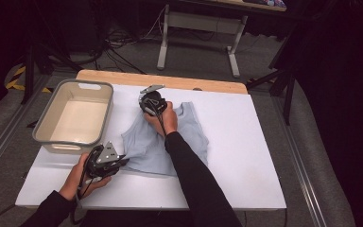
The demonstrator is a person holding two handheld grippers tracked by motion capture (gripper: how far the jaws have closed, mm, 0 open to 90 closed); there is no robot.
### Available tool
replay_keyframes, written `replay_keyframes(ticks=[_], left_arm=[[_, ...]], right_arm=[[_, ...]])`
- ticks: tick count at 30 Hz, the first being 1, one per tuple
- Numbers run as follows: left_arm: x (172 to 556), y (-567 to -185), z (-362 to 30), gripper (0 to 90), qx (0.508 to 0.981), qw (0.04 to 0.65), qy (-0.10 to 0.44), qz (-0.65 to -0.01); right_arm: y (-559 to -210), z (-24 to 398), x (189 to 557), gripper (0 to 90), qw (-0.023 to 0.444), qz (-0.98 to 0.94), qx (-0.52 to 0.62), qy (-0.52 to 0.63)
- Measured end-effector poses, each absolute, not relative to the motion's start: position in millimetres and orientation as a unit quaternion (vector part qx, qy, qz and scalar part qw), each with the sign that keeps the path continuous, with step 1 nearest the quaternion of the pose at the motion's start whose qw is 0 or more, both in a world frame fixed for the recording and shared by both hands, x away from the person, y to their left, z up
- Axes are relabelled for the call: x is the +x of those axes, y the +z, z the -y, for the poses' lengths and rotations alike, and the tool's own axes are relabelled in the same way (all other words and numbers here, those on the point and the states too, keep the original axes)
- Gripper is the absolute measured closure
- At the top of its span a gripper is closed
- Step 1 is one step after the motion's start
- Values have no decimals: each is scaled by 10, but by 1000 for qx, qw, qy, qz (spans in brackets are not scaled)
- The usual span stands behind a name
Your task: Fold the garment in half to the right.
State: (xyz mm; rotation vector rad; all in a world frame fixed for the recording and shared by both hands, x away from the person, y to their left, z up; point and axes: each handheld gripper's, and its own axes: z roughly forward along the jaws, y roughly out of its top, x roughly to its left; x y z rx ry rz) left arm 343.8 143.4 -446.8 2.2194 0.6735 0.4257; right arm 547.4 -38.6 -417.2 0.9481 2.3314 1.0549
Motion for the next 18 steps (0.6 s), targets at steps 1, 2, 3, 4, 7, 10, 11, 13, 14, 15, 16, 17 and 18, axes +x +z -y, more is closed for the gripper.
replay_keyframes(ticks=[1, 2, 3, 4, 7, 10, 11, 13, 14, 15, 16, 17, 18], left_arm=[[3426, -4460, -1434, 812, 870, 381, 172, -261], [3412, -4451, -1432, 812, 870, 380, 176, -259], [3404, -4438, -1432, 812, 870, 381, 180, -254], [3392, -4423, -1429, 812, 869, 384, 183, -254], [3375, -4376, -1403, 813, 862, 399, 185, -251], [3363, -4319, -1346, 813, 858, 411, 194, -241], [3365, -4302, -1333, 813, 857, 413, 195, -237], [3377, -4254, -1287, 813, 855, 422, 195, -232], [3383, -4236, -1276, 813, 855, 424, 195, -228], [3390, -4214, -1269, 813, 854, 426, 195, -226], [3400, -4176, -1263, 813, 851, 434, 195, -222], [3407, -4148, -1254, 813, 850, 437, 194, -220], [3410, -4129, -1244, 813, 851, 437, 195, -216]], right_arm=[[-4146, 384, 5465, 857, 204, -835, 337, 384], [-4124, 382, 5460, 857, 205, -835, 335, 386], [-4105, 381, 5455, 857, 203, -835, 334, 388], [-4087, 387, 5451, 857, 202, -834, 333, 390], [-4033, 425, 5440, 856, 198, -829, 334, 402], [-3991, 468, 5432, 856, 196, -827, 336, 406], [-3980, 482, 5432, 856, 194, -826, 337, 408], [-3950, 528, 5429, 855, 190, -823, 339, 414], [-3934, 548, 5428, 855, 189, -822, 340, 417], [-3922, 563, 5430, 855, 190, -821, 340, 417], [-3909, 576, 5429, 855, 191, -820, 340, 418], [-3884, 598, 5425, 855, 194, -820, 338, 420], [-3863, 617, 5422, 855, 195, -818, 338, 422]])
